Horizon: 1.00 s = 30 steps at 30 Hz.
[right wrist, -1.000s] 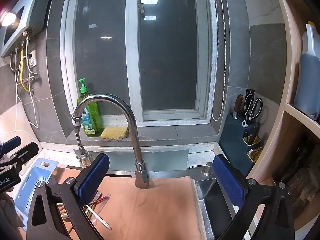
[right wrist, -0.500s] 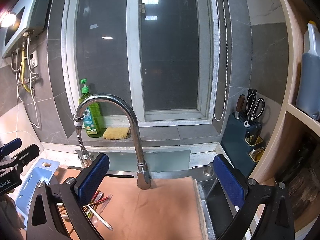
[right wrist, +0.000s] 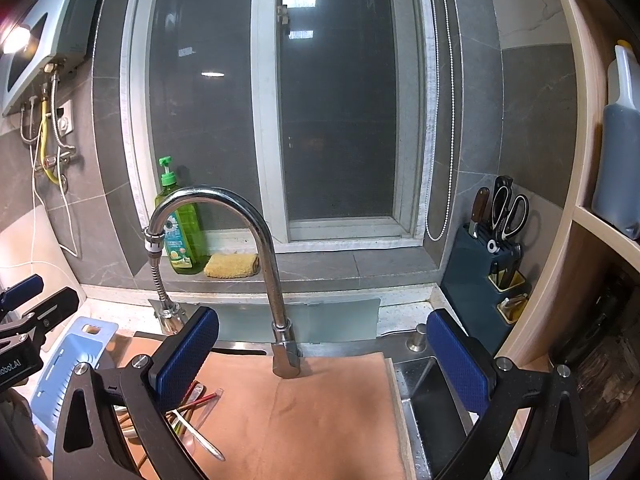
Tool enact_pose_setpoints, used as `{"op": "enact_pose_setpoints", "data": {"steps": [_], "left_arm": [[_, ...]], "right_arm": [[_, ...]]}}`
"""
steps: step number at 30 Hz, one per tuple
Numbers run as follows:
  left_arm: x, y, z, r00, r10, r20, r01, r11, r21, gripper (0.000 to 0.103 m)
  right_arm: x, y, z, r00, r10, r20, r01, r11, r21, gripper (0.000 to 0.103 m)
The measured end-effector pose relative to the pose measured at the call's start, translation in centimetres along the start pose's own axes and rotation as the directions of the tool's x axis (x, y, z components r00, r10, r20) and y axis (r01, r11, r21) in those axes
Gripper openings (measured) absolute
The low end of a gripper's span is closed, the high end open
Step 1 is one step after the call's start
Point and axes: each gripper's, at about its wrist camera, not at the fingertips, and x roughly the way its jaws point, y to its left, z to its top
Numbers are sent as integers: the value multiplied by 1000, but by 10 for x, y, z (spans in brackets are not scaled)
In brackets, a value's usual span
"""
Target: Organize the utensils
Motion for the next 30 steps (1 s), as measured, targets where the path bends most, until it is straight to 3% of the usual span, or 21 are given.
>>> {"op": "enact_pose_setpoints", "data": {"steps": [30], "left_arm": [[7,2,0,1000,-4,-17,4,1000,7,87]], "right_arm": [[10,-1,-4,1000,6,-17,-6,1000,0,103]]}}
